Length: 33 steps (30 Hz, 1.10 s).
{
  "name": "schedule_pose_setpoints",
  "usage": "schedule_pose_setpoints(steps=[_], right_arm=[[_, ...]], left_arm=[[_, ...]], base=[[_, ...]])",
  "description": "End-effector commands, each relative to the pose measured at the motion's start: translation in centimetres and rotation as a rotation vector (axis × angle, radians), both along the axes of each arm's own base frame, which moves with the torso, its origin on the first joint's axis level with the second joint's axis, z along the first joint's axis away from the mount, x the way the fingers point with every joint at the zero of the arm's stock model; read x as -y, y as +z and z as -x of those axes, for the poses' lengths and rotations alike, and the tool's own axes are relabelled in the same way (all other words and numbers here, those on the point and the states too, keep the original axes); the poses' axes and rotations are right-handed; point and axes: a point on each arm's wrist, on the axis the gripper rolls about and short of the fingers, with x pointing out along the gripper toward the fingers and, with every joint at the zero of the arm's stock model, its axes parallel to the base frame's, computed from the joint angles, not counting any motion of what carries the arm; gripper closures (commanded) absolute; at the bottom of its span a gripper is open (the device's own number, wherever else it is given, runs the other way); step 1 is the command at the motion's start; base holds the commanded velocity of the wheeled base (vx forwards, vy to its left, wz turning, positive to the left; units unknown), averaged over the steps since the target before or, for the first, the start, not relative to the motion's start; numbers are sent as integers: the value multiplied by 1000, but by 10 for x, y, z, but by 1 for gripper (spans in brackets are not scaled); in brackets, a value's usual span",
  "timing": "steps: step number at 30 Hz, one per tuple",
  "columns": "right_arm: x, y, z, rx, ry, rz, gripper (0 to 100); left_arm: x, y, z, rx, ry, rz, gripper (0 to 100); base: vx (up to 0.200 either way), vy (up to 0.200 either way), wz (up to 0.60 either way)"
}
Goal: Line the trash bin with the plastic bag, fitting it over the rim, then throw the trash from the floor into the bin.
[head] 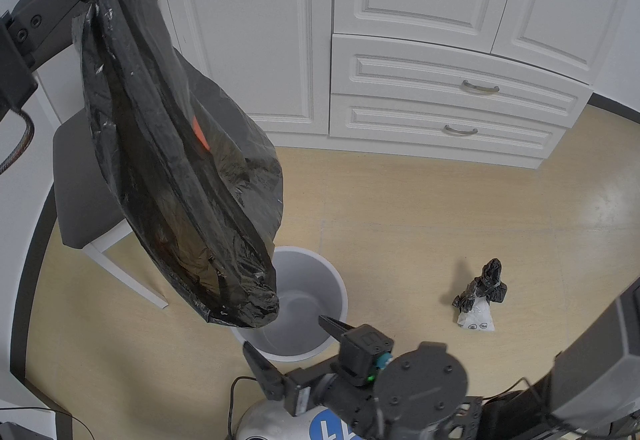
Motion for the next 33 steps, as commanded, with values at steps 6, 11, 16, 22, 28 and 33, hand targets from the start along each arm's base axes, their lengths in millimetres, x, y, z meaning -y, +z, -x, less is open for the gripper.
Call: schedule_pose_setpoints(steps=[6, 11, 16, 22, 28, 33], right_arm=[[-47, -14, -21, 23, -121, -123, 0], [-49, -7, -39, 39, -200, -168, 0], [-34, 0, -68, 45, -294, -228, 0], [-14, 2, -78, 36, -342, -249, 0], [-5, 6, -87, 43, -368, -272, 0], [-1, 11, -89, 30, -374, -322, 0]], left_arm=[[-5, 2, 6, 13, 2, 12, 100], [-6, 1, 7, 16, 2, 14, 100], [-9, 1, 10, 20, 4, 18, 100], [-12, 3, 13, 28, 9, 26, 100], [-12, 3, 13, 30, 11, 28, 100], [-12, 3, 12, 29, 13, 25, 100]], base=[[0, 0, 0], [0, 0, 0], [0, 0, 0], [0, 0, 0], [0, 0, 0], [0, 0, 0]])
